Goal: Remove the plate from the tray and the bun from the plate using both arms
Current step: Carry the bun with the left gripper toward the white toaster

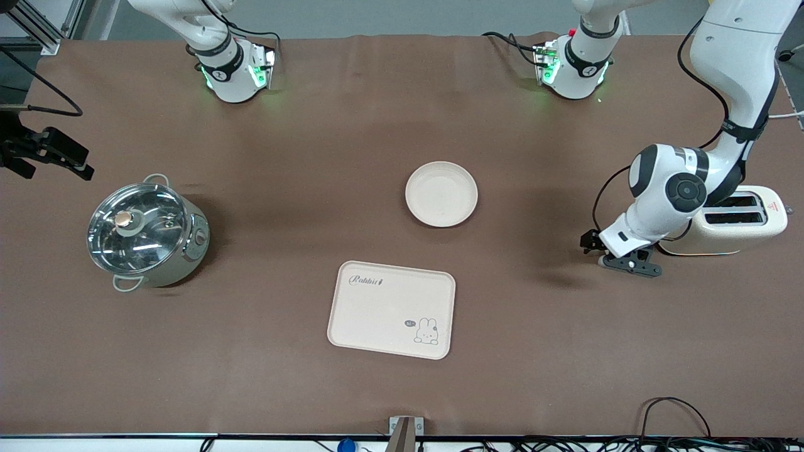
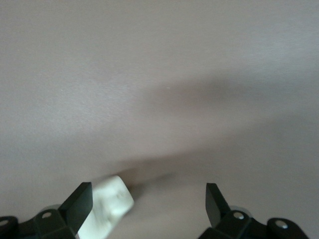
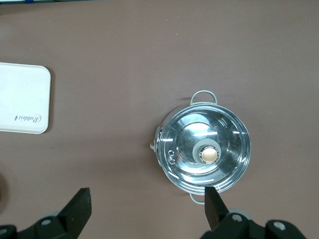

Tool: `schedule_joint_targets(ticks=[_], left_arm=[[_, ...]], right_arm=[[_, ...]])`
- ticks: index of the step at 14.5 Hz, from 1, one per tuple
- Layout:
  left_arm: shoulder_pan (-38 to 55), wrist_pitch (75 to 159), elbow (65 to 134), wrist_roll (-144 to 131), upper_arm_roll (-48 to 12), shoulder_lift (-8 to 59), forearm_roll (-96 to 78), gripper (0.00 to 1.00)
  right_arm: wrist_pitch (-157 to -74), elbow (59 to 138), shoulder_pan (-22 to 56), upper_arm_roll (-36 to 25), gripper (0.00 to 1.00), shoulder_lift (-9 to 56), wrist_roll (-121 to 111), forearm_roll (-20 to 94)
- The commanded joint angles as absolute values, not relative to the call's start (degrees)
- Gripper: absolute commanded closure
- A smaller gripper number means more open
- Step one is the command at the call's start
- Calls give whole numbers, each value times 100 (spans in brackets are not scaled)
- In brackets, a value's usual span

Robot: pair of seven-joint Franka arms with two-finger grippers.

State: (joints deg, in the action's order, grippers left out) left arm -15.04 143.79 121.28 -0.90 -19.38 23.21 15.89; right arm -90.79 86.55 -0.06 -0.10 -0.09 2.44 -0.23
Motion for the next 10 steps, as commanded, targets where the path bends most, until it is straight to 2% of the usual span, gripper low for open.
schedule_joint_targets(ticks=[1, 3, 5, 10], left_arm=[[-1521, 13240, 11683, -631, -2153, 1864, 1687, 0], [-1529, 12520, 11192, -922, -2363, 1749, 1609, 0], [-1538, 11378, 10445, -984, -2434, 1811, 1478, 0], [-1512, 9382, 8599, -1151, -2663, 1749, 897, 0]], right_arm=[[-9097, 8719, -35, 0, 0, -62, 264, 18], [-9097, 8719, -35, 0, 0, -62, 264, 18], [-9097, 8719, -26, -9, 0, -70, 264, 18], [-9097, 8719, -26, -9, 0, -62, 264, 18]])
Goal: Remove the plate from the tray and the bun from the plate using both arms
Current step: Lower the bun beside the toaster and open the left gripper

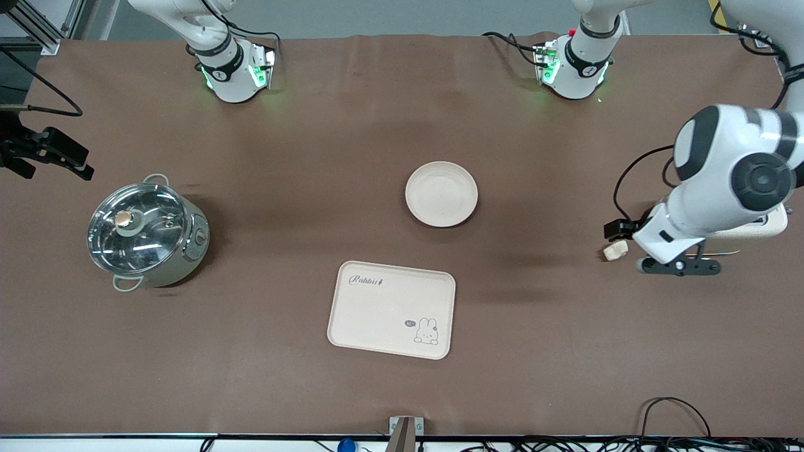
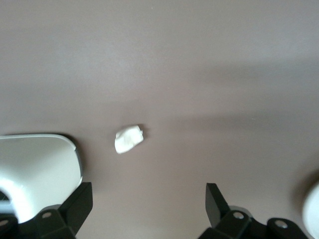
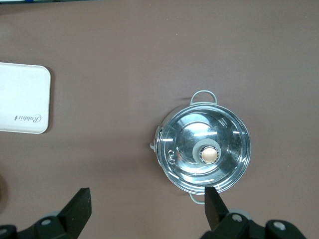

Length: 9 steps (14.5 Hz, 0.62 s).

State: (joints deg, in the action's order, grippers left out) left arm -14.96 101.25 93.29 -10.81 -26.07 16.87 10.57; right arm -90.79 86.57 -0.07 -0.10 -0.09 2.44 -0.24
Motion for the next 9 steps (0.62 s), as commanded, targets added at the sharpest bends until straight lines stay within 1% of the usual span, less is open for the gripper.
schedule_joint_targets(ticks=[1, 2, 3, 5, 7, 8, 9], left_arm=[[-1520, 8934, 8265, -1169, -2724, 1749, 844, 0], [-1538, 8547, 8027, -1230, -2846, 1714, 826, 0], [-1538, 8412, 7998, -1335, -2891, 1688, 870, 0], [-1590, 8385, 7981, -1266, -2900, 1329, 739, 0], [-1783, 8341, 7980, -1283, -2900, 1205, 336, 0], [-1775, 8115, 7902, -1283, -2883, 1213, 256, 0], [-1619, 8078, 7736, -1275, -2787, 1195, 290, 0]], right_arm=[[-9097, 8719, -26, 0, 0, -62, 264, 18], [-9097, 8719, -26, -9, 0, -70, 264, 18], [-9097, 8710, -35, 0, 0, -62, 264, 18], [-9097, 8719, -26, 0, 0, -62, 264, 18], [-9097, 8719, -26, 0, 0, -62, 264, 18], [-9097, 8719, -26, -9, 0, -62, 264, 18], [-9097, 8719, -26, -9, 0, -62, 264, 18]])
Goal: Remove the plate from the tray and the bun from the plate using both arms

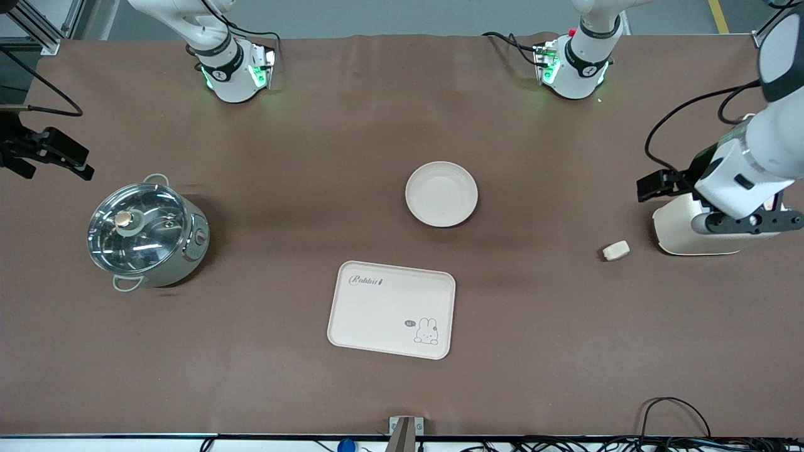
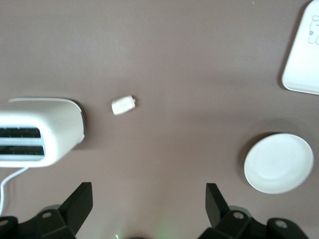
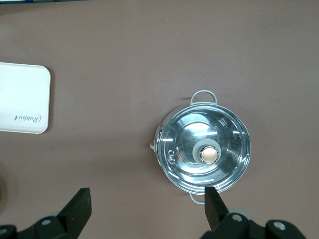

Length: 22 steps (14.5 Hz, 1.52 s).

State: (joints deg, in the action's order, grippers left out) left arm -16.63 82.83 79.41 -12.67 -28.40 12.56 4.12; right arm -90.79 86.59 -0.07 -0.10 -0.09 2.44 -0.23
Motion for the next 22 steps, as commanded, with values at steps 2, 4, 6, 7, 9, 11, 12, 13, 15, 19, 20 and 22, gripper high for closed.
schedule_joint_targets(ticks=[2, 4, 6, 7, 9, 11, 12, 13, 15, 19, 20, 22], left_arm=[[-595, 8051, 7725, -1248, -1616, 942, 255, 0], [103, 8033, 7761, -1143, -767, 792, 255, 0], [132, 8025, 7831, -697, -695, 660, 255, 0], [175, 7946, 7831, -590, -494, 642, 246, 0], [447, 7884, 7805, -362, 14, 650, -77, 0], [886, 7893, 7770, -194, 604, 685, -158, 0], [896, 7893, 7726, -98, 685, 703, -150, 0], [853, 7893, 7691, -88, 686, 721, -149, 0], [905, 7893, 7673, -123, 677, 712, -123, 0], [914, 7893, 7690, -167, 651, 721, -132, 0], [914, 7893, 7690, -184, 642, 721, -141, 0], [879, 7901, 7682, -167, 642, 773, -149, 0]], right_arm=[[-9105, 8719, -26, 0, 0, -62, 264, 18], [-9114, 8719, -26, 0, 0, -62, 264, 18], [-9106, 8719, -26, 0, 0, -62, 264, 18], [-9114, 8719, -26, -9, 0, -62, 264, 18], [-9114, 8719, -26, -9, 0, -62, 264, 18], [-9123, 8719, -26, 0, 0, -62, 264, 18], [-9123, 8719, -26, -9, 0, -62, 264, 18], [-9123, 8719, -26, -9, 0, -62, 264, 18], [-9105, 8719, -26, -9, 0, -62, 264, 18], [-9123, 8719, -35, 0, 0, -62, 264, 18], [-9132, 8719, -35, -9, 0, -62, 264, 18], [-9132, 8719, -35, 0, 0, -62, 264, 18]])
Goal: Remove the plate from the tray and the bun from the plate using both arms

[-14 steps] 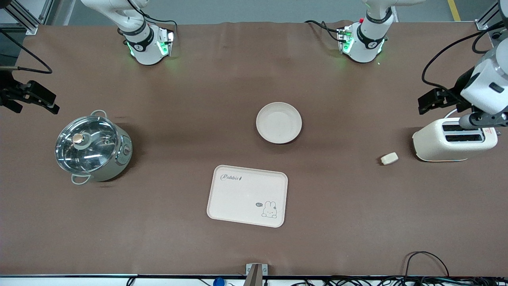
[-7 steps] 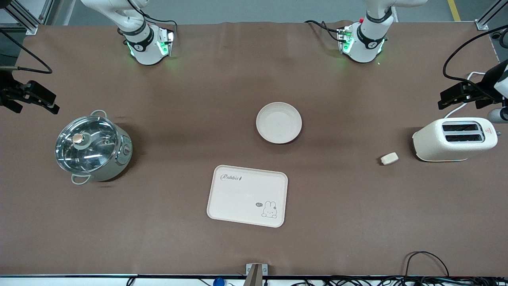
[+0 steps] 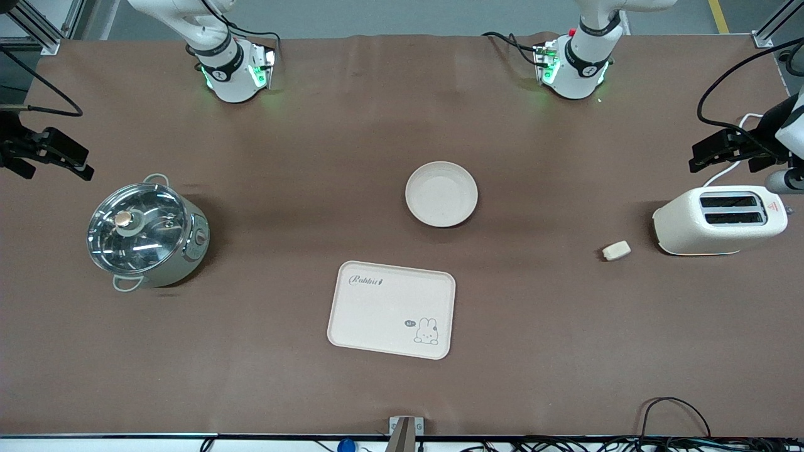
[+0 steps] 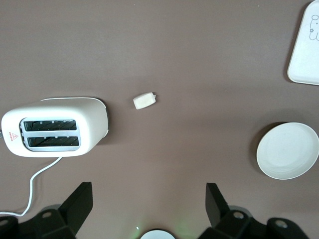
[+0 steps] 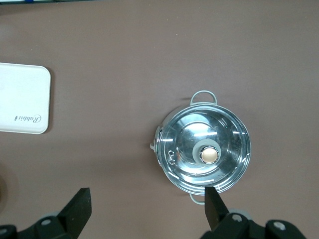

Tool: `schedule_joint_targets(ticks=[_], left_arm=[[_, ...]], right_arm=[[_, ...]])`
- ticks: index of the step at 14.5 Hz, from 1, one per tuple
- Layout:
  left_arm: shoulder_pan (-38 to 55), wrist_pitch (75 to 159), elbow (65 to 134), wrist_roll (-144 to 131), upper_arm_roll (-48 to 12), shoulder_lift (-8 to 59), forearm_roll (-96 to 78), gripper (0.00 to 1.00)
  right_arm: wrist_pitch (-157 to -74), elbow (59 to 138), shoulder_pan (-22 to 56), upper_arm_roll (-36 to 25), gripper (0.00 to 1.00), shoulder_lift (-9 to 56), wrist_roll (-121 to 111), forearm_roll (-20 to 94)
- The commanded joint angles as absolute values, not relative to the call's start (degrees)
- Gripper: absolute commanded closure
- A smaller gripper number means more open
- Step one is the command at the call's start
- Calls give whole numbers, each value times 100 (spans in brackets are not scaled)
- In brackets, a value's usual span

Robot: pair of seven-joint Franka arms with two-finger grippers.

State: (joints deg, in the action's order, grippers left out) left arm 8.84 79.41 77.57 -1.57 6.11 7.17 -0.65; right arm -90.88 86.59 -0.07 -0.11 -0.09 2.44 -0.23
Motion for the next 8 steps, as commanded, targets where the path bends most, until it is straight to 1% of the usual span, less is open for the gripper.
schedule_joint_targets(ticks=[1, 8], left_arm=[[896, 7901, 7682, -202, 633, 773, -149, 0], [844, 7919, 7682, -202, 642, 809, -149, 0]], right_arm=[[-9123, 8719, -35, 0, 0, -62, 264, 18], [-9123, 8719, -44, -9, 0, -62, 264, 18]])
